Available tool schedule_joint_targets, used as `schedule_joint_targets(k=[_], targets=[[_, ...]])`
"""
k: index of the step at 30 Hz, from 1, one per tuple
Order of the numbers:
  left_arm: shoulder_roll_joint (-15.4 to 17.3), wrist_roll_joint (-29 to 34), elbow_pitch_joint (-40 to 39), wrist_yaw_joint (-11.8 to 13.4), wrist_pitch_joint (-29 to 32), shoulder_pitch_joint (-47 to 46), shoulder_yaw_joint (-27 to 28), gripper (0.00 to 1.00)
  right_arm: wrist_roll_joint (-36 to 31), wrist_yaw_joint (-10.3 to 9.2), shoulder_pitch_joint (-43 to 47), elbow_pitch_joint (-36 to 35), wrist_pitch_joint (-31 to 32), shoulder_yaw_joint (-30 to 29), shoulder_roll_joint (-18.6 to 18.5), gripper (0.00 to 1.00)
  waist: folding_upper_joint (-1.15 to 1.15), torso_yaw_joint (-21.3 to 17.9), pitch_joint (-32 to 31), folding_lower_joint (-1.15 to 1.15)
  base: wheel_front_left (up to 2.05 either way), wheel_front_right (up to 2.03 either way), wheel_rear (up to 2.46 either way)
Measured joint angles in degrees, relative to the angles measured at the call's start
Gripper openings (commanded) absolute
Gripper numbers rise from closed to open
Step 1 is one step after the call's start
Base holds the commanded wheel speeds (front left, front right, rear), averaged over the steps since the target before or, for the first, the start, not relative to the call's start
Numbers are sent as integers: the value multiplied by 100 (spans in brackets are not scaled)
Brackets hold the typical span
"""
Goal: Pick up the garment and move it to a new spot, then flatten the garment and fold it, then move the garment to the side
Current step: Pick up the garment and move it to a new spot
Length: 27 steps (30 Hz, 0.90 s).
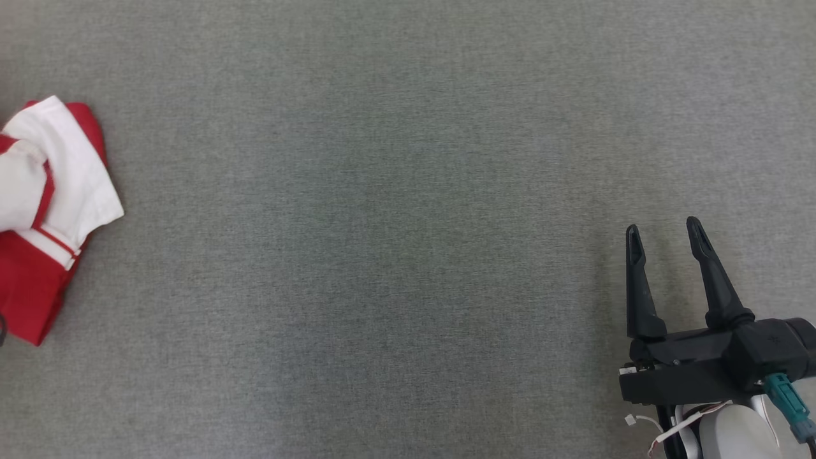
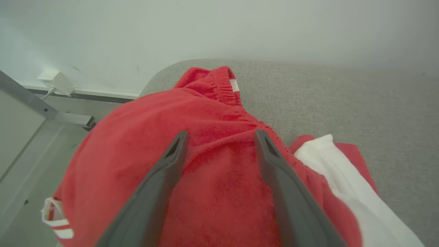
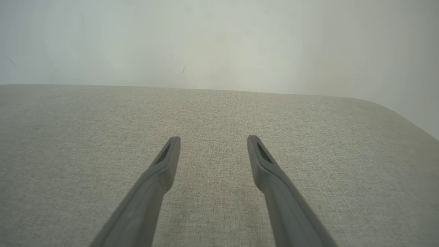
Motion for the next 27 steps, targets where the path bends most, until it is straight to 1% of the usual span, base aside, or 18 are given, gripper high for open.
schedule_joint_targets(k=[5,8,11,12,13,15,16,19,22,24,26,27], targets=[[91,-336,253,0,1070,-137,-330,100,-37,0,3,9,0,10,3,100,-1,-69,-91,-1,0,0,0],[124,-419,479,0,1773,-176,-544,100,-64,0,9,35,0,37,1,100,-1,-83,-158,-2,0,0,0],[124,-542,549,1,2168,-180,-724,100,-67,0,15,53,0,93,4,100,-1,-112,-219,-2,0,0,0],[135,-537,552,1,2173,-180,-770,100,-74,0,25,53,0,107,4,100,-1,-122,-241,-2,0,0,0],[152,-526,556,1,2175,-180,-815,0,-74,0,44,54,0,110,2,100,-1,-131,-263,-2,0,0,0],[172,-534,555,1,2101,-169,-867,0,-74,0,94,71,-1,119,2,100,-1,-143,-311,-2,0,0,0],[179,-520,538,1,1948,-156,-884,0,-73,0,111,85,0,122,2,100,-1,-143,-339,-2,0,0,0],[209,-404,490,42,1365,-148,-870,0,-65,0,155,101,0,122,3,100,-1,-138,-444,-2,0,0,0],[243,-122,291,162,509,-229,-888,0,-62,0,221,103,0,100,3,100,-1,-112,-569,-2,0,0,0],[212,-78,164,223,52,-355,-858,0,-53,0,228,111,0,92,2,100,-1,-81,-654,-2,0,0,0],[155,7,51,221,-246,-470,-893,0,-30,0,250,131,0,99,3,100,-1,-49,-744,-2,0,0,0],[155,7,51,221,-246,-470,-893,0,-30,0,250,131,0,99,3,100,-1,-49,-744,-2,0,0,0]])
